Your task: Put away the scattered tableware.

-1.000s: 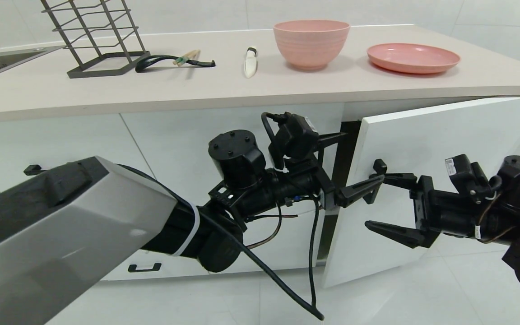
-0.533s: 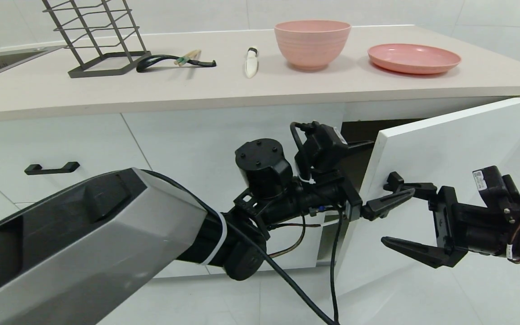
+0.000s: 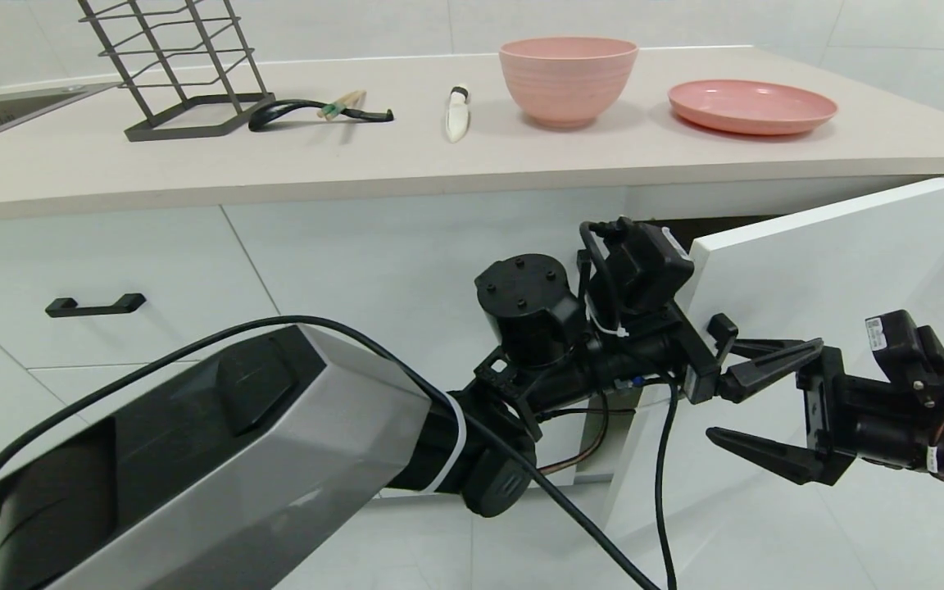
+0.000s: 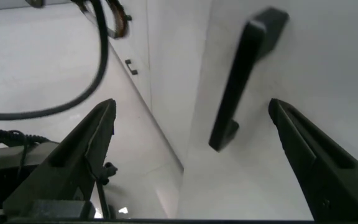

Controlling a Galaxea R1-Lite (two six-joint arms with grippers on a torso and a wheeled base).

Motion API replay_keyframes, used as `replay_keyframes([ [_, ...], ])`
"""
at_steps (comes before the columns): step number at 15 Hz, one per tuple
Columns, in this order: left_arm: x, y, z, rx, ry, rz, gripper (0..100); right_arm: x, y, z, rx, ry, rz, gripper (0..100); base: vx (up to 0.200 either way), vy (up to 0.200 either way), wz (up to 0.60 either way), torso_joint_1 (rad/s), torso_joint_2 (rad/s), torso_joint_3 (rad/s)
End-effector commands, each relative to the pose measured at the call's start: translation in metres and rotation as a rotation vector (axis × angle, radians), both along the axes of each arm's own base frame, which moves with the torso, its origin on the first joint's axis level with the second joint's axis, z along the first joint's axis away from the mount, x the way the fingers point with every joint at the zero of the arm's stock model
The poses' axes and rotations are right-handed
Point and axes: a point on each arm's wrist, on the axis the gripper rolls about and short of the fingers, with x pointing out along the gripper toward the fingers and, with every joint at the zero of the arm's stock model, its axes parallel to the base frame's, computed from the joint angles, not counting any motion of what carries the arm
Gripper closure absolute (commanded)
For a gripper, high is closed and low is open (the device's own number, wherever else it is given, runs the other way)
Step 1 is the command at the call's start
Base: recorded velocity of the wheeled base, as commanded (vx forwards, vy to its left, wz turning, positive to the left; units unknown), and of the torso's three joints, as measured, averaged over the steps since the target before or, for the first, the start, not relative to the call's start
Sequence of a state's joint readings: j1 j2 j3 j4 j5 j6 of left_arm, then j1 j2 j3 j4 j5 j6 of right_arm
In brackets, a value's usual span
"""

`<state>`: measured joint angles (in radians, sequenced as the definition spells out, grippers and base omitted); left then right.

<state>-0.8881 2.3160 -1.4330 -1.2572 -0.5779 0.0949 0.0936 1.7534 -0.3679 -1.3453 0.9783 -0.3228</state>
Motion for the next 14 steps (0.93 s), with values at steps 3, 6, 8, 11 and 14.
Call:
replay_keyframes([
  [3,-0.005,-0.005,-0.002,0.003,-0.003,-0.024,0,-0.002,-0.011,-0.011,-0.005,0.049,-0.053,0,0.0,0.0,0.0,0.0,0.0,0.0],
  [6,-0.011,-0.006,0.004,-0.015,-0.014,-0.029,0,-0.038,-0.014,-0.001,-0.017,-0.009,-0.062,0,0.0,0.0,0.0,0.0,0.0,0.0],
  [8,-0.011,-0.007,0.002,-0.013,0.003,-0.002,0,-0.072,-0.019,0.003,-0.019,-0.027,-0.131,0,0.0,0.0,0.0,0.0,0.0,0.0],
  [11,-0.008,-0.009,-0.008,0.029,0.052,0.037,0,-0.117,-0.029,0.013,-0.012,-0.118,-0.211,0,0.0,0.0,0.0,0.0,0.0,0.0],
  [14,-0.005,-0.011,-0.015,0.069,0.096,0.076,0,-0.142,-0.029,0.029,-0.004,-0.248,-0.212,0,0.0,0.0,0.0,0.0,0.0,0.0],
])
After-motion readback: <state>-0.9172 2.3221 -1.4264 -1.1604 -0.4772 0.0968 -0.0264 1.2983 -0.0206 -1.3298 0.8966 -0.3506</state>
